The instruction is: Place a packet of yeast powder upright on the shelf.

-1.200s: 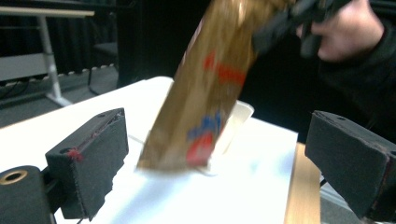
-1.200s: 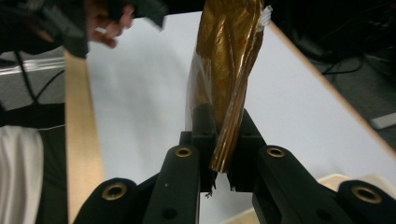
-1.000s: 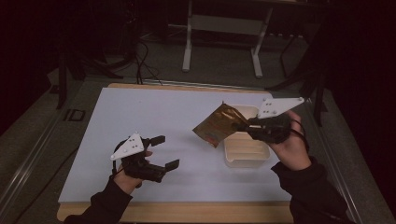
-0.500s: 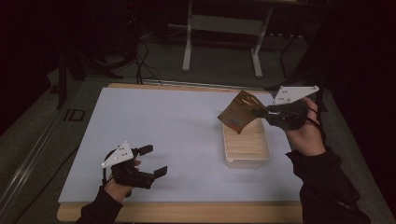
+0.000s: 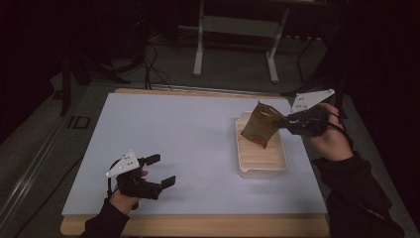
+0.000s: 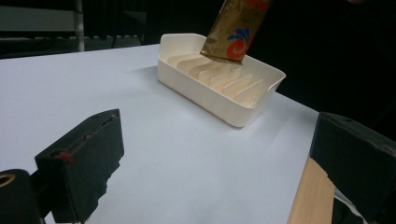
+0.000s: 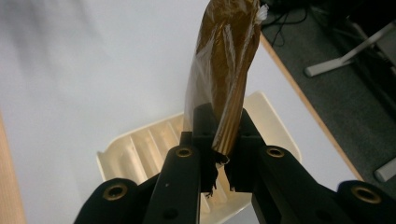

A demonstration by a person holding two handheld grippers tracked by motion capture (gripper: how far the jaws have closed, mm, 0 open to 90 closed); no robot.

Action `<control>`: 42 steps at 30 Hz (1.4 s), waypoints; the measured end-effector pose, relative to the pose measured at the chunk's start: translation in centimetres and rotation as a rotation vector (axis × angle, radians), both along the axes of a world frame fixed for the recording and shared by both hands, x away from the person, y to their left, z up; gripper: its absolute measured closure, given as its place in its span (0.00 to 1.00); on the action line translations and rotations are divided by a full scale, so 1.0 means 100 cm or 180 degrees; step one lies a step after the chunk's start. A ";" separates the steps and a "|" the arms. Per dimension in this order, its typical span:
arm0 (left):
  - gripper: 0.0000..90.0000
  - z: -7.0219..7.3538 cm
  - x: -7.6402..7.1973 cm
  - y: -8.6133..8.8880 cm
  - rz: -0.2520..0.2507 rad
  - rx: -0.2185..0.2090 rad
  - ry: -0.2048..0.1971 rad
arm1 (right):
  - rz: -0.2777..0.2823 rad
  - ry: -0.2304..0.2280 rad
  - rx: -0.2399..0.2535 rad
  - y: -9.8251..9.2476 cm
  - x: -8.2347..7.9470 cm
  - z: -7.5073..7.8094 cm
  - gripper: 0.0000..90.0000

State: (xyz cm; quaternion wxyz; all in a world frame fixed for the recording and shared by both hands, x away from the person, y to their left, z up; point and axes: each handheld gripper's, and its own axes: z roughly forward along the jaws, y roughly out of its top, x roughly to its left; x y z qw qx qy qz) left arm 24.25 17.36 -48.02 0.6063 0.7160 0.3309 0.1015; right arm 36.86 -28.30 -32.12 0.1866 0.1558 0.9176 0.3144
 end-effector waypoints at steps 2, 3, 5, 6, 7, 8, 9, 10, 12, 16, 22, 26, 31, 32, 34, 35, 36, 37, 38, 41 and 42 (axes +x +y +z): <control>0.04 0.000 0.000 0.001 0.0009 -0.0005 0.0007 | 0.0000 0.0049 -0.0063 0.001 0.002 -0.002 0.93; 0.04 0.000 0.000 0.002 0.0015 -0.0020 0.0007 | -0.0008 0.0043 -0.0117 0.001 0.003 -0.003 0.93; 0.04 0.000 0.001 0.003 0.0021 -0.0050 0.0026 | 0.0003 0.0051 -0.0181 0.002 0.005 -0.004 0.93; 0.04 0.000 0.001 0.003 0.0035 -0.0054 0.0031 | -0.0001 0.0059 -0.0207 0.003 0.006 -0.004 0.93; 0.04 -0.001 0.001 0.004 0.0038 -0.0058 0.0030 | 0.0015 0.0050 -0.0227 0.003 0.007 -0.005 0.93; 0.04 -0.001 0.001 0.004 0.0044 -0.0074 0.0039 | 0.0036 0.0037 -0.0253 0.004 0.008 -0.005 0.93; 0.04 -0.001 0.001 0.005 0.0052 -0.0075 0.0045 | 0.0039 0.0043 -0.0306 0.006 0.010 -0.005 0.93; 0.04 -0.001 0.001 0.005 0.0052 -0.0075 0.0045 | 0.0039 0.0043 -0.0306 0.006 0.010 -0.005 0.93; 0.04 -0.001 0.002 0.006 0.0064 -0.0088 0.0052 | 0.0063 0.0049 -0.0441 0.010 0.014 -0.006 0.93; 0.04 -0.002 0.002 0.006 0.0080 -0.0123 0.0071 | 0.0076 -0.0014 -0.0543 0.017 0.019 -0.005 0.93; 0.04 -0.003 0.002 0.007 0.0078 -0.0149 0.0079 | 0.0220 -0.0097 -0.0693 0.029 0.026 -0.009 0.93; 0.04 -0.004 0.002 0.008 0.0080 -0.0152 0.0088 | 0.0264 -0.0151 -0.0720 0.032 0.027 -0.011 0.93; 0.04 -0.004 0.003 0.008 0.0072 -0.0185 0.0101 | 0.0307 -0.0219 -0.0739 0.032 0.031 -0.018 0.93; 0.04 -0.004 0.003 0.008 0.0069 -0.0181 0.0101 | 0.0304 -0.0233 -0.0706 0.032 0.032 -0.020 0.93; 0.04 -0.004 0.002 0.008 0.0070 -0.0185 0.0104 | 0.0315 -0.0222 -0.0623 0.031 0.033 -0.021 0.93; 0.04 -0.005 0.003 0.008 0.0060 -0.0199 0.0117 | 0.0316 -0.0178 -0.0508 0.030 0.035 -0.024 0.93; 0.04 -0.005 0.003 0.008 0.0066 -0.0198 0.0122 | 0.0326 -0.0165 -0.0371 0.027 0.036 -0.028 0.93; 0.04 -0.005 0.003 0.009 0.0072 -0.0192 0.0125 | 0.0327 -0.0118 -0.0279 0.025 0.038 -0.031 0.93; 0.04 -0.005 0.003 0.009 0.0069 -0.0195 0.0124 | 0.0321 -0.0082 -0.0200 0.024 0.039 -0.035 0.93; 0.04 -0.005 0.002 0.009 0.0071 -0.0199 0.0124 | 0.0295 -0.0040 -0.0210 0.022 0.042 -0.044 0.93; 0.04 -0.005 0.002 0.009 0.0063 -0.0189 0.0118 | 0.0255 0.0037 -0.0081 0.017 0.045 -0.054 0.93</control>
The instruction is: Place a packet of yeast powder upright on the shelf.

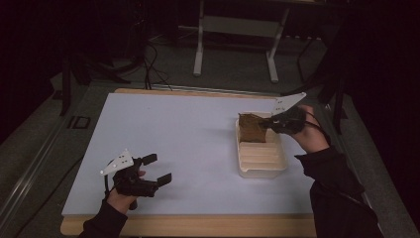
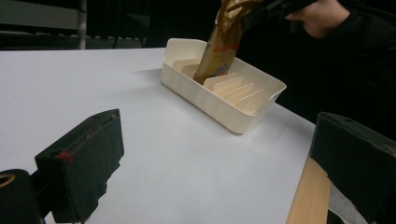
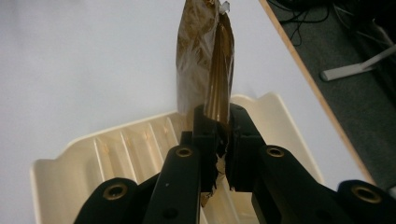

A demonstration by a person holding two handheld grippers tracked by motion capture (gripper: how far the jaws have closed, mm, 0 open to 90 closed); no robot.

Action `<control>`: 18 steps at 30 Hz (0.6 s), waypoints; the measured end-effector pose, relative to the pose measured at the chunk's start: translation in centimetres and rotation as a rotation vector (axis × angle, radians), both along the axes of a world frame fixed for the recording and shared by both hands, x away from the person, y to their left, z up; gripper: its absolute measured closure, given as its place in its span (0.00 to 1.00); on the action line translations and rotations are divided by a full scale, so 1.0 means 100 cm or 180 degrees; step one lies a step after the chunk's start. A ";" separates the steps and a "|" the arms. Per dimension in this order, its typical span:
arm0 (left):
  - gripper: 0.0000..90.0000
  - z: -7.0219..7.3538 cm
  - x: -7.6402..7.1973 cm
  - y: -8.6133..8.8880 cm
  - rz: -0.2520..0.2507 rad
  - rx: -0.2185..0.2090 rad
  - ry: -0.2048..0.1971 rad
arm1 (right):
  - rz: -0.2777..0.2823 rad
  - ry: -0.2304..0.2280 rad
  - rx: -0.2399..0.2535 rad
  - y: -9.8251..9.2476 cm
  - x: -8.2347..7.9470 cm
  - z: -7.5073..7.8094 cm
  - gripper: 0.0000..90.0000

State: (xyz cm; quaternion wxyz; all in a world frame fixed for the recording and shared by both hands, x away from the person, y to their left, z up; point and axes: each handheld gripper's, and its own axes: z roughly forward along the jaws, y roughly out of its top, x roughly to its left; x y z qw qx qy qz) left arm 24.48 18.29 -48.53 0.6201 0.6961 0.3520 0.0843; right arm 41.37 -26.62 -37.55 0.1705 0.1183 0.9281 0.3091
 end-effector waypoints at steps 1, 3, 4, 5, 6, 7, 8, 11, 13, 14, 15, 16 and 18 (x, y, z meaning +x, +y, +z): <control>0.04 0.000 0.000 0.000 0.0002 -0.0001 0.0002 | -0.0023 0.0020 0.0013 -0.001 0.001 -0.003 0.93; 0.04 -0.001 0.000 0.000 0.0001 0.0001 0.0011 | -0.0049 0.0078 0.0061 -0.004 0.003 -0.012 0.93; 0.04 -0.001 0.000 0.000 0.0001 0.0001 0.0011 | -0.0049 0.0078 0.0061 -0.004 0.003 -0.012 0.93; 0.04 -0.001 0.000 0.000 0.0001 0.0001 0.0011 | -0.0059 0.0089 0.0062 -0.005 0.004 -0.016 0.93; 0.04 -0.001 0.000 -0.001 -0.0011 0.0002 0.0008 | -0.0087 0.0106 0.0102 -0.007 0.005 -0.022 0.93; 0.04 -0.001 0.000 -0.001 -0.0016 0.0017 0.0004 | -0.0106 0.0100 0.0136 -0.008 0.006 -0.024 0.92; 0.04 -0.001 0.000 -0.001 -0.0020 0.0015 -0.0001 | -0.0115 0.0099 0.0149 -0.009 0.006 -0.024 0.92; 0.04 -0.001 0.000 -0.001 -0.0015 0.0029 -0.0002 | -0.0209 0.0086 0.0104 -0.009 0.006 -0.022 0.84; 0.04 -0.001 0.000 -0.001 -0.0014 0.0029 -0.0008 | -0.0252 0.0118 0.0115 -0.008 0.004 -0.021 0.80; 0.04 -0.001 0.000 -0.001 -0.0011 0.0040 -0.0015 | -0.0318 0.0128 0.0117 -0.008 0.003 -0.020 0.80; 0.04 -0.001 0.000 -0.001 -0.0010 0.0040 -0.0020 | -0.0348 0.0126 0.0119 -0.007 0.002 -0.019 0.79; 0.04 -0.001 0.000 -0.001 -0.0009 0.0046 -0.0020 | -0.0368 0.0137 0.0117 -0.007 0.001 -0.018 0.78; 0.04 -0.001 0.000 -0.001 -0.0009 0.0038 -0.0021 | -0.0470 0.0154 0.0174 -0.008 0.000 -0.015 0.73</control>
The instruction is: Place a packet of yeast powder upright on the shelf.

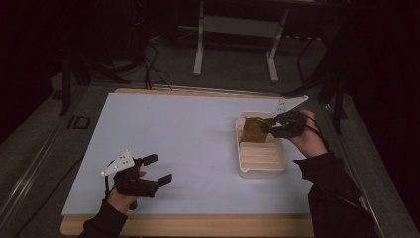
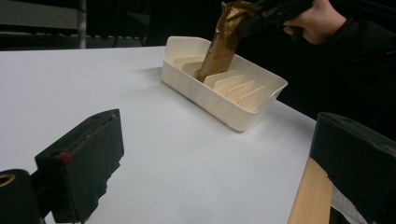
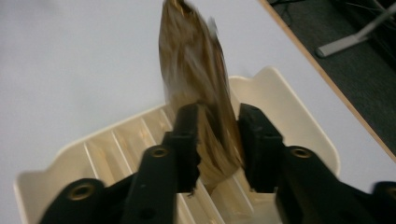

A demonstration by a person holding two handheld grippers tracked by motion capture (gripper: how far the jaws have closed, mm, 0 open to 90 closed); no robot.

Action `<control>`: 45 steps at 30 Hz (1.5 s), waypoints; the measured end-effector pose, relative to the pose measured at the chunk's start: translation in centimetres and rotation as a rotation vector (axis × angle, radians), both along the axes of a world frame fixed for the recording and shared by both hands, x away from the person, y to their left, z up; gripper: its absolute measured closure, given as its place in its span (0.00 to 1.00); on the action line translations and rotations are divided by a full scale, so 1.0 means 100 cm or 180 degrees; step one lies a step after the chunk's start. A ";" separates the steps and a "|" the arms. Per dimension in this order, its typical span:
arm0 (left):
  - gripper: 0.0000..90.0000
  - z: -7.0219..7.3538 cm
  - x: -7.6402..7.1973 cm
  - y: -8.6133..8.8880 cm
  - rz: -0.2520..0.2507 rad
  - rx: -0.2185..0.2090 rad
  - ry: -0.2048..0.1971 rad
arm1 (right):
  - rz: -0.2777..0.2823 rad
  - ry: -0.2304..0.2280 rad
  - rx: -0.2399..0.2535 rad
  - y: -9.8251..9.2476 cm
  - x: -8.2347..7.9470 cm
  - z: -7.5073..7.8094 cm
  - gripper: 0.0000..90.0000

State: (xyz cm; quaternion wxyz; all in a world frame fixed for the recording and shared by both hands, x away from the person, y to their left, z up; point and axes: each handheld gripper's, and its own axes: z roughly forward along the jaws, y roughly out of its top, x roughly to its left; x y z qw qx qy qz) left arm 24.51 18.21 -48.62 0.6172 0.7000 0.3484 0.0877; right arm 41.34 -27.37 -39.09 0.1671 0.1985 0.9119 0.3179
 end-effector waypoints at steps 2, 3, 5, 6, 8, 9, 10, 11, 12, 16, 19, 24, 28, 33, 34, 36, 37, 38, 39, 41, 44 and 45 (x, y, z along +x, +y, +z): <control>0.04 0.000 0.000 -0.001 0.0001 0.0004 -0.0005 | -0.0065 0.0020 0.0080 -0.001 -0.002 0.003 0.68; 0.04 0.000 -0.001 -0.001 -0.0004 0.0024 -0.0013 | -0.0102 -0.0006 0.0110 -0.002 -0.003 0.005 0.65; 0.04 -0.001 -0.001 -0.002 -0.0007 0.0072 -0.0025 | -0.0127 -0.0014 0.0136 -0.002 -0.004 0.008 0.65; 0.04 -0.001 0.000 -0.002 -0.0009 0.0084 -0.0026 | -0.0157 -0.0051 0.0228 -0.004 -0.006 0.013 0.60; 0.04 -0.002 0.000 -0.002 -0.0015 0.0086 -0.0049 | -0.0183 -0.0087 0.0315 -0.006 -0.009 0.017 0.56; 0.04 -0.002 -0.001 -0.003 0.0000 0.0101 -0.0096 | -0.0202 -0.0102 0.0355 -0.007 -0.010 0.020 0.55; 0.04 -0.002 -0.001 -0.003 0.0007 0.0109 -0.0124 | -0.0196 -0.0090 0.0432 -0.007 -0.011 0.022 0.52; 0.04 -0.002 -0.001 -0.003 0.0007 0.0113 -0.0149 | -0.0216 -0.0101 0.0488 -0.008 -0.013 0.024 0.50; 0.04 -0.001 -0.002 -0.003 0.0019 0.0110 -0.0178 | -0.0219 -0.0125 0.0523 -0.008 -0.015 0.026 0.48; 0.04 -0.001 -0.002 -0.003 0.0025 0.0119 -0.0183 | -0.0299 -0.0220 0.0637 -0.006 -0.023 0.033 0.39; 0.04 -0.002 -0.002 -0.003 0.0023 0.0137 -0.0171 | -0.0355 -0.0307 0.0727 -0.005 -0.028 0.037 0.32; 0.04 -0.003 -0.002 -0.003 0.0021 0.0157 -0.0150 | -0.0332 -0.0281 0.0908 -0.002 -0.035 0.041 0.17; 0.04 -0.003 -0.002 -0.003 0.0018 0.0187 -0.0153 | -0.0288 -0.0289 0.1008 0.002 -0.042 0.041 0.14; 0.04 -0.004 -0.003 -0.004 0.0010 0.0185 -0.0142 | -0.0186 -0.0228 0.1155 0.011 -0.053 0.040 0.12; 0.04 -0.004 -0.003 -0.004 0.0010 0.0189 -0.0146 | -0.0159 -0.0202 0.1167 0.013 -0.056 0.039 0.12; 0.04 -0.004 -0.003 -0.004 0.0007 0.0200 -0.0144 | -0.0111 -0.0192 0.1162 0.016 -0.062 0.038 0.12; 0.04 -0.004 -0.003 -0.004 0.0006 0.0199 -0.0141 | -0.0110 -0.0186 0.1157 0.019 -0.065 0.037 0.12; 0.04 -0.004 -0.003 -0.004 0.0005 0.0195 -0.0141 | -0.0116 -0.0178 0.1145 0.021 -0.067 0.036 0.12; 0.04 -0.004 -0.003 -0.004 0.0002 0.0204 -0.0144 | -0.0108 -0.0187 0.1153 0.024 -0.073 0.034 0.12; 0.04 -0.004 -0.003 -0.005 0.0004 0.0206 -0.0146 | -0.0088 -0.0183 0.1174 0.026 -0.076 0.033 0.12; 0.04 -0.004 -0.004 -0.005 0.0017 0.0224 -0.0154 | -0.0058 -0.0207 0.1210 0.031 -0.084 0.029 0.12; 0.04 -0.004 -0.004 -0.005 0.0019 0.0226 -0.0156 | -0.0028 -0.0212 0.1209 0.034 -0.088 0.026 0.12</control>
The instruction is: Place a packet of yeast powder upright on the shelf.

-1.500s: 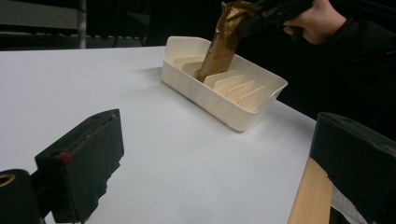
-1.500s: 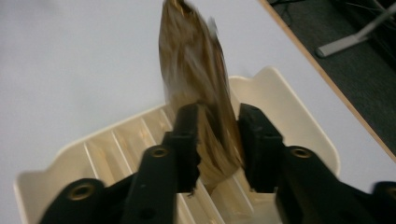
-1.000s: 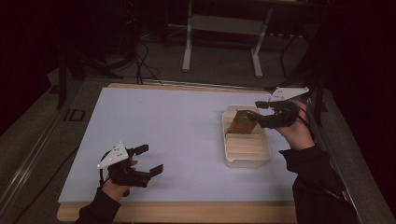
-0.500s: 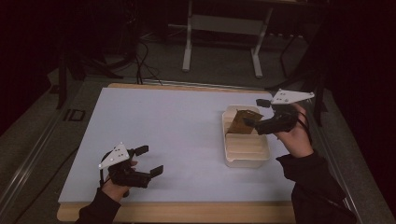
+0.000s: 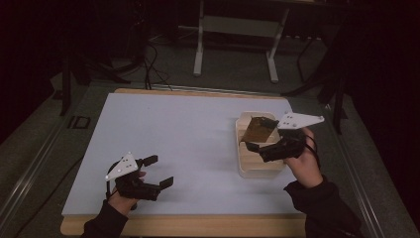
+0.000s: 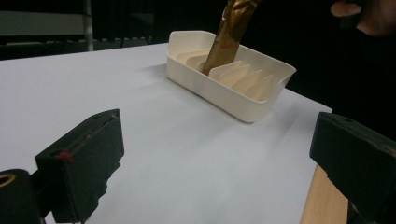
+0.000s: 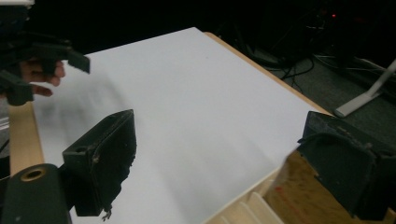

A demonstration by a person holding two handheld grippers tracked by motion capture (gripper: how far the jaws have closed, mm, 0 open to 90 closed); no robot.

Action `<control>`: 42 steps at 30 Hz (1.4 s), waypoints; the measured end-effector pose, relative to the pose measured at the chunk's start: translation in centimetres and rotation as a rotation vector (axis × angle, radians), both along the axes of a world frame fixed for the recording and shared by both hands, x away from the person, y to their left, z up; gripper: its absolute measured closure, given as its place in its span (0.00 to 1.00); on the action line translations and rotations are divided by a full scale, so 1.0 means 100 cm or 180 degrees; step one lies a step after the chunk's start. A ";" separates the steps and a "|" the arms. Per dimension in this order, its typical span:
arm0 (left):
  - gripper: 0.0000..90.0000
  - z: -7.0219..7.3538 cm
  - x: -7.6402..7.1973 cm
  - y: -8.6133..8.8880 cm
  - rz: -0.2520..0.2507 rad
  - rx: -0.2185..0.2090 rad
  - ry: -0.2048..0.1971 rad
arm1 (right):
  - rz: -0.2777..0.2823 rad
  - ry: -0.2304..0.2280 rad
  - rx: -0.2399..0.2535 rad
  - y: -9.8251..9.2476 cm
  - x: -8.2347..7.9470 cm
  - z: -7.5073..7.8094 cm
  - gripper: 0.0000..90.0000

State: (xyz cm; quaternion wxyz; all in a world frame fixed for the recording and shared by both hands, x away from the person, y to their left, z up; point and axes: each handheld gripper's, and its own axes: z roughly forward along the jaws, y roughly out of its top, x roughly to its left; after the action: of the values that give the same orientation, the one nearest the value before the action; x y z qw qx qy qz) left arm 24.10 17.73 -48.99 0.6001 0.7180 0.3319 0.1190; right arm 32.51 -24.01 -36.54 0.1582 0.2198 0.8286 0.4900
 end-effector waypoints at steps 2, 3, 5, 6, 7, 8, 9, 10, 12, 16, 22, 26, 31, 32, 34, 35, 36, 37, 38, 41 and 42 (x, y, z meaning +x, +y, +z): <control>0.04 0.000 0.000 0.000 0.0013 0.0016 -0.0010 | 0.0003 -0.0007 -0.0001 0.001 -0.002 -0.002 0.12; 0.04 0.000 -0.001 0.000 0.0023 0.0014 -0.0017 | 0.0033 -0.0014 0.0008 0.003 -0.007 -0.005 0.12; 0.04 0.000 0.000 0.001 0.0027 0.0014 -0.0024 | 0.0031 -0.0002 0.0019 0.004 -0.010 -0.007 0.12; 0.04 0.000 0.000 0.001 0.0028 0.0011 -0.0023 | 0.0035 -0.0018 0.0011 0.005 -0.013 -0.008 0.12; 0.04 0.000 0.000 0.001 0.0030 0.0007 -0.0021 | 0.0069 -0.0039 0.0024 0.007 -0.018 -0.010 0.12; 0.04 0.000 0.000 0.001 0.0030 0.0007 -0.0021 | 0.0069 -0.0039 0.0024 0.007 -0.018 -0.010 0.12; 0.04 0.000 0.000 0.001 0.0028 0.0009 -0.0022 | 0.0091 -0.0032 0.0045 0.008 -0.020 -0.011 0.12; 0.04 0.001 -0.001 0.001 0.0023 0.0010 -0.0032 | 0.0102 -0.0043 0.0031 0.010 -0.025 -0.015 0.12; 0.04 0.001 -0.001 0.001 0.0021 0.0019 -0.0032 | 0.0114 -0.0056 0.0022 0.011 -0.027 -0.016 0.12; 0.04 0.001 -0.001 0.001 0.0026 0.0013 -0.0030 | 0.0164 -0.0060 0.0006 0.014 -0.036 -0.024 0.12; 0.04 0.001 -0.001 0.001 0.0025 0.0025 -0.0034 | 0.0233 0.0055 -0.0036 0.016 -0.047 -0.041 0.12; 0.04 0.001 -0.002 0.001 0.0024 0.0031 -0.0042 | 0.0221 0.0061 -0.0046 0.016 -0.057 -0.051 0.12; 0.04 0.001 -0.002 0.001 0.0022 0.0024 -0.0047 | 0.0177 0.0079 0.0066 0.013 -0.067 -0.066 0.12; 0.04 0.001 -0.002 0.001 0.0022 0.0029 -0.0053 | 0.0173 0.0093 0.0076 0.013 -0.069 -0.069 0.12; 0.04 0.002 -0.003 0.000 0.0012 0.0052 -0.0064 | 0.0144 0.0085 0.0071 0.012 -0.072 -0.073 0.12; 0.04 0.002 -0.003 0.000 0.0011 0.0061 -0.0068 | 0.0138 0.0098 0.0086 0.011 -0.074 -0.076 0.12; 0.04 0.001 -0.003 0.000 0.0005 0.0067 -0.0071 | 0.0129 0.0094 0.0090 0.011 -0.075 -0.077 0.12; 0.04 0.001 -0.003 0.000 0.0003 0.0062 -0.0068 | 0.0097 0.0071 0.0081 0.010 -0.077 -0.079 0.12; 0.04 0.001 -0.003 0.000 0.0008 0.0052 -0.0066 | 0.0073 0.0063 0.0074 0.009 -0.078 -0.081 0.12; 0.04 0.002 -0.003 0.000 0.0004 0.0057 -0.0076 | 0.0035 0.0109 0.0071 0.004 -0.080 -0.087 0.12; 0.04 0.002 -0.004 0.000 0.0002 0.0058 -0.0075 | 0.0024 0.0094 0.0051 0.003 -0.081 -0.088 0.12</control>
State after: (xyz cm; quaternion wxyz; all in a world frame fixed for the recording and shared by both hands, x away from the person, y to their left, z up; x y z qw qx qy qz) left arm 23.73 17.70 -48.82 0.5974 0.7219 0.3239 0.1307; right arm 24.41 -23.68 -45.39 0.1422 0.2252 0.8277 0.4939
